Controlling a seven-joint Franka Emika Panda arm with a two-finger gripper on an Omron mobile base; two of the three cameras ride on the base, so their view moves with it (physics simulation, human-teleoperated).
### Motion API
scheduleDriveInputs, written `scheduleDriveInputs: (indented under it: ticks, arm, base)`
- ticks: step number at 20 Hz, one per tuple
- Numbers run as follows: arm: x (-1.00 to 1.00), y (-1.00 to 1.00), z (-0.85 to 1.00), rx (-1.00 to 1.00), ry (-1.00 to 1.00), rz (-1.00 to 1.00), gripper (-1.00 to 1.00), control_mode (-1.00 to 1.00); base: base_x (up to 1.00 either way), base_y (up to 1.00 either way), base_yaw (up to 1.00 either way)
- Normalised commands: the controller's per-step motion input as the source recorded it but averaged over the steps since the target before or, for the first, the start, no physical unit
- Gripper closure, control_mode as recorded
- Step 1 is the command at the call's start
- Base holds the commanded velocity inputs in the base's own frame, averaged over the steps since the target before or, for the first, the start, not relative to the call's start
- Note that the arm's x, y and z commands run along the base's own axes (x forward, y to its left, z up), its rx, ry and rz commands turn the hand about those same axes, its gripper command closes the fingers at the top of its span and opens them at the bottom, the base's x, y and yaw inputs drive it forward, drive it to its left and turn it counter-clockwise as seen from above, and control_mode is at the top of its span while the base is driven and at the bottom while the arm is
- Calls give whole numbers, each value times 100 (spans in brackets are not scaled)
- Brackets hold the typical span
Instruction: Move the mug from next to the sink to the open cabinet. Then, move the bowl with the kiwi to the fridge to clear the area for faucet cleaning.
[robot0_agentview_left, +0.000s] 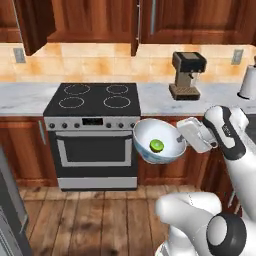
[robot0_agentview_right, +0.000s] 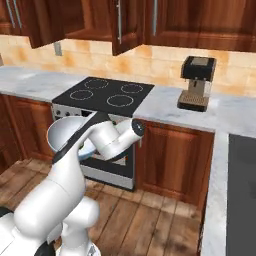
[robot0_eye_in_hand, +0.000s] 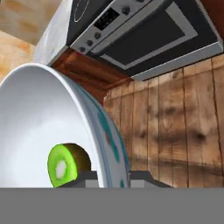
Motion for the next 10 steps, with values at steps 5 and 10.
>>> scheduleDriveInputs:
  ticks: [5,10]
  arm:
    - [0,0,0,0,0,0,100,100]
    - [0,0,0,0,0,0,100,100]
  base:
    - [0,32,94]
    - [0,25,92]
